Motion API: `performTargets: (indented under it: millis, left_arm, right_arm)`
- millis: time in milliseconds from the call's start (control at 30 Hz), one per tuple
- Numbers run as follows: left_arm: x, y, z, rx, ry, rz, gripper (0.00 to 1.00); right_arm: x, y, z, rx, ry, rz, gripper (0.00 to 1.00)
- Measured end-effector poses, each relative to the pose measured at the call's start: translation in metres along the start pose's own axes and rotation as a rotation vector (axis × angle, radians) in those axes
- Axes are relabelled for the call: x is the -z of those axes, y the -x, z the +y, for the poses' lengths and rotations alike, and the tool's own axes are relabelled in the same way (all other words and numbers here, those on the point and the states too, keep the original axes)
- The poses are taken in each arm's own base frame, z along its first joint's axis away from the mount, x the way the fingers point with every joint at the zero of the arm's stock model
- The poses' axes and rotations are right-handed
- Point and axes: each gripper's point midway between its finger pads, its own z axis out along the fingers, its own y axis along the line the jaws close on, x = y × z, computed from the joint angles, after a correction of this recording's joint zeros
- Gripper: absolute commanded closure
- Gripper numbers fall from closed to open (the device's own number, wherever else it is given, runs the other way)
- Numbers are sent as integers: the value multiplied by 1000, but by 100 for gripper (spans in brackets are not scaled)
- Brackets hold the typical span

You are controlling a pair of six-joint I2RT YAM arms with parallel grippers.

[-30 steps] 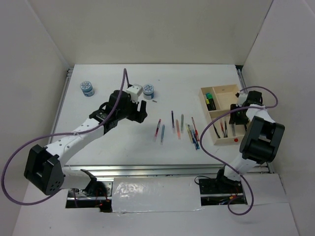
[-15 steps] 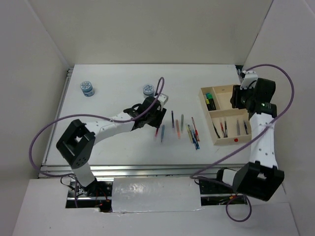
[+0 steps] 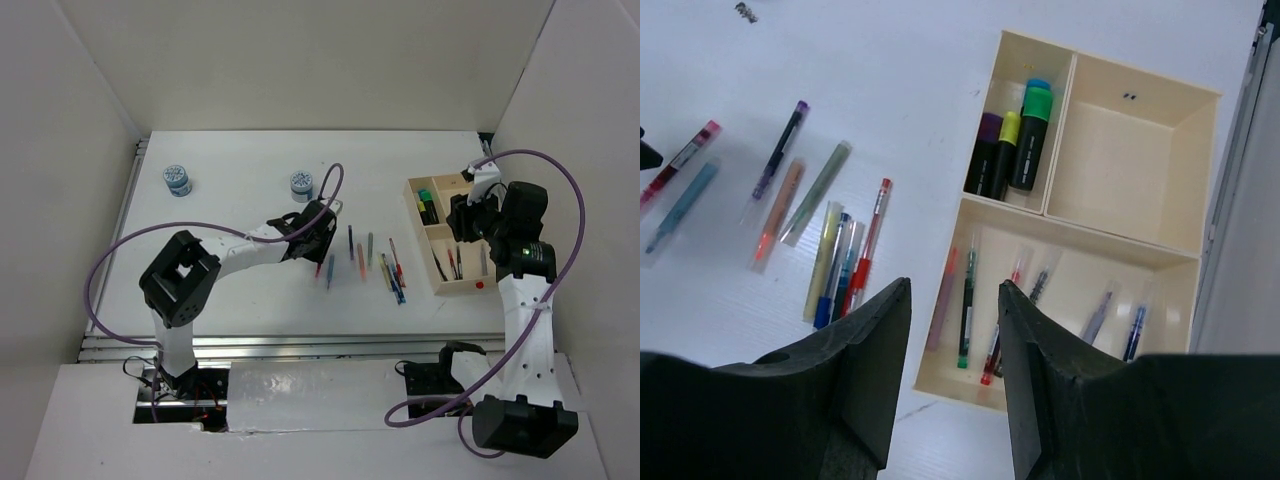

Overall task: Sort the stationery into containers
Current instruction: Pick up the pen from the center of the board.

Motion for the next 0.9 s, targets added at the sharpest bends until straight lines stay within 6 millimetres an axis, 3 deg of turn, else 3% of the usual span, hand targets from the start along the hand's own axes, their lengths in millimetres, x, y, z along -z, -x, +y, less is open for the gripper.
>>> performTargets:
  millis: [167,367,600,800,900]
  left_arm:
    - [-4,-33,3,8,-2,75,50]
    - [-4,-34,-1,3,-13,72,51]
    - [-5,-50,-11,-22,-33,89,52]
    - [-5,-51,-14,-9,-35,88,69]
    - [-4,-51,-12,-3,-25,85,82]
  right_arm:
    - [-2,-1,0,2,2,6,53]
    - [-2,-1,0,2,6,7,53]
    - [-2,-1,1,7,8,7,53]
    - [-2,-1,1,10,9,6,53]
    - [-2,0,3,31,21,1,53]
